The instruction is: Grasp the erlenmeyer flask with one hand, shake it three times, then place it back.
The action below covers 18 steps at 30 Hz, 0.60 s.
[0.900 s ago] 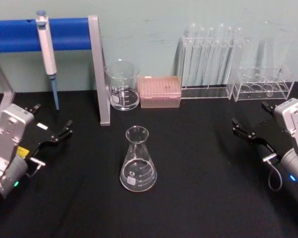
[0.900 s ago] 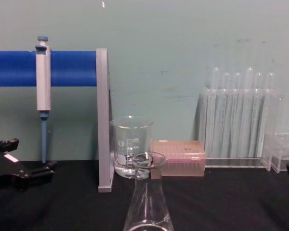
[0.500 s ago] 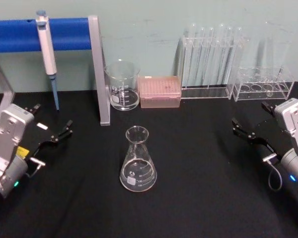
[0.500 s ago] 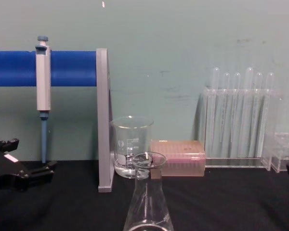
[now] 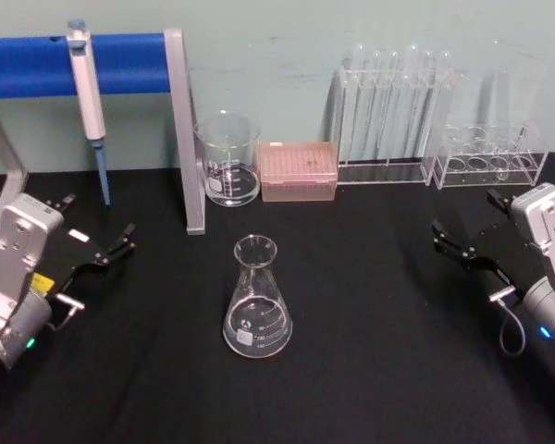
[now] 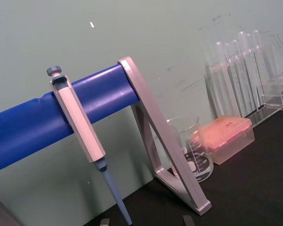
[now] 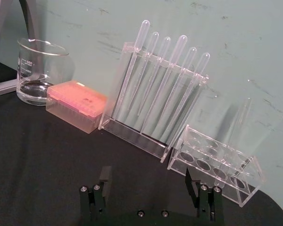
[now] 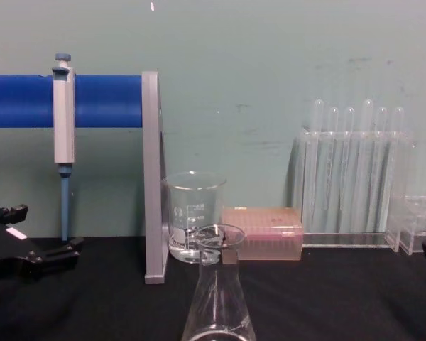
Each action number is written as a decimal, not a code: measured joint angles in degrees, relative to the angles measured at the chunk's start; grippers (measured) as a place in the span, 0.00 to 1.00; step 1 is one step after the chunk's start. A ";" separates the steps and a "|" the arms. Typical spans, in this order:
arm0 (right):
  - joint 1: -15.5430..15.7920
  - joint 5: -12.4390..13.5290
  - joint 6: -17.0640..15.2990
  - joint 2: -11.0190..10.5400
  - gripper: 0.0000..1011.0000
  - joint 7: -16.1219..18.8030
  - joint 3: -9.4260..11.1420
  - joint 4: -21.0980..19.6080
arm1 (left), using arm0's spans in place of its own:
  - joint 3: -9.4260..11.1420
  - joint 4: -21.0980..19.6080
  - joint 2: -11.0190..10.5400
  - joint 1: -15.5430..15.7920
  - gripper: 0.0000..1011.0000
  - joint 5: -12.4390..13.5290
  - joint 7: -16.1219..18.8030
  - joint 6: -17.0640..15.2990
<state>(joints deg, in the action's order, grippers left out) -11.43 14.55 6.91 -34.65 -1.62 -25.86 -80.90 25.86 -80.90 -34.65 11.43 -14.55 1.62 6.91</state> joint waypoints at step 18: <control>4.30 1.58 1.45 -1.44 0.99 2.88 3.80 -3.18 | 0.00 0.00 0.00 0.01 0.99 0.00 0.00 0.00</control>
<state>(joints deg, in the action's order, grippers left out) -7.13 16.13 8.36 -36.09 1.26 -22.06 -84.08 25.86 -80.90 -34.65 11.44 -14.55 1.62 6.91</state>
